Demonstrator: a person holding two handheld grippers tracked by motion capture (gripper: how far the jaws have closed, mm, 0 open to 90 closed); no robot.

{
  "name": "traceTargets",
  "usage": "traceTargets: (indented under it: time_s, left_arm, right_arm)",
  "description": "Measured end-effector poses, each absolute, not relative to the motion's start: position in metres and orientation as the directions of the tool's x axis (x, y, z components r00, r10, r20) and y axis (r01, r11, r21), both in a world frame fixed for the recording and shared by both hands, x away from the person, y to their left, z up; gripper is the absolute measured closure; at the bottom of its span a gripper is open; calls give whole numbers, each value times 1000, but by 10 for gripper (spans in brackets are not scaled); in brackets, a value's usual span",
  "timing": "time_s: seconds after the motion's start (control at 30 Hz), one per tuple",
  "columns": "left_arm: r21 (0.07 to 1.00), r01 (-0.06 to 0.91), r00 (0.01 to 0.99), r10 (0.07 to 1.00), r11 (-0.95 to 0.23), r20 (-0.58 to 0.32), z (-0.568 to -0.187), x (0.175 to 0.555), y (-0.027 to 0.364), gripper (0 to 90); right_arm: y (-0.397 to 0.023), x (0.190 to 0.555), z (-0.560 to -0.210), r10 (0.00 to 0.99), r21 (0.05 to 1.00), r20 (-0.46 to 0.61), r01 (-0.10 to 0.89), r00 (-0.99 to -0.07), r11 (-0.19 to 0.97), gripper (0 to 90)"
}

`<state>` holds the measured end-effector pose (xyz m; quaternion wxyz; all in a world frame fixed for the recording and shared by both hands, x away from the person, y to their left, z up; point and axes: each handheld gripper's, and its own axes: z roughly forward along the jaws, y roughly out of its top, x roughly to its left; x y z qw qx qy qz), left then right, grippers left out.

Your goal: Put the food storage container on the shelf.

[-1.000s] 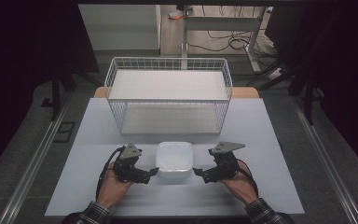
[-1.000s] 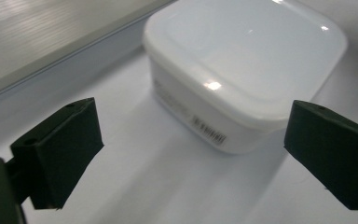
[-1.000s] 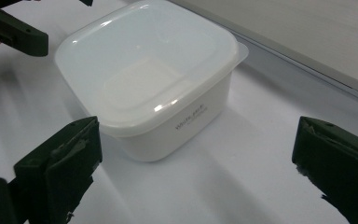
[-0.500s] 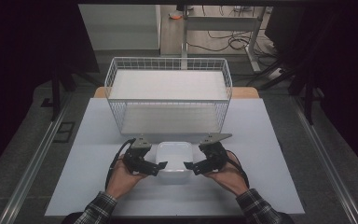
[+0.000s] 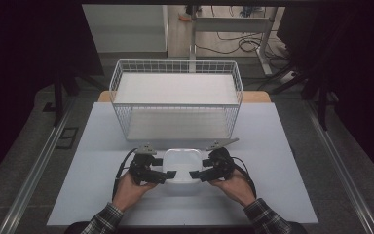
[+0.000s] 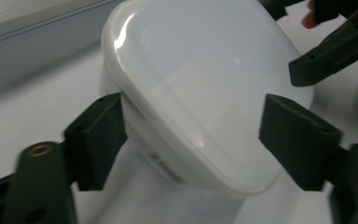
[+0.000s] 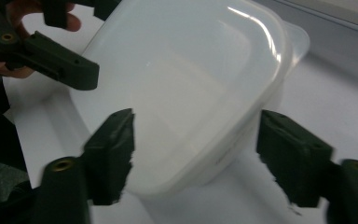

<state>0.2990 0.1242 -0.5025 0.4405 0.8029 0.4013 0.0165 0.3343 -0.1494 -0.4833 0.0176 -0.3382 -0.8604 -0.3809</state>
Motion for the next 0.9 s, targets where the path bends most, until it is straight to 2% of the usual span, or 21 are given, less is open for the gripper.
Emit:
traceTargets:
  time_s: [0.07,0.1,0.13,0.2,0.3,0.37,0.4,0.47,0.7,0.9]
  left_arm:
    - [719,638,658,680,-276,-324,-500,292,124,317]
    - [728,631,651,693,-269,-308,-497,289,125,378]
    - [727,633,647,697,-266,-308,-495,287,127,461]
    - [725,651,624,703,-226,-341,-494,285,132,557]
    - [732,657,601,710,-179,-366,-493,283,136,654]
    - [744,649,586,730,-162,-352,-493,283,138,743]
    - [747,644,587,733,-165,-344,-494,283,137,771]
    - [749,645,577,740,-153,-345,-495,286,137,772]
    - [772,623,572,748,-126,-338,-485,295,138,775]
    - [797,591,562,773,-126,-294,-470,319,141,775]
  right_arm:
    - [-153,327,-479,585,648,271,595,-764,476,422]
    - [-155,325,-477,593,655,264,592,-761,469,490]
    - [-158,323,-474,602,662,257,592,-756,461,522]
    - [-163,320,-473,612,662,290,616,-736,427,596]
    - [-167,318,-472,626,671,325,639,-709,376,678]
    - [-170,317,-470,634,695,321,630,-704,346,777]
    - [-169,316,-469,645,708,292,613,-707,350,783]
    - [-166,314,-469,658,731,244,581,-713,358,789]
    - [-166,320,-460,660,779,232,543,-715,315,791]
    - [-160,346,-453,659,803,221,518,-719,296,785]
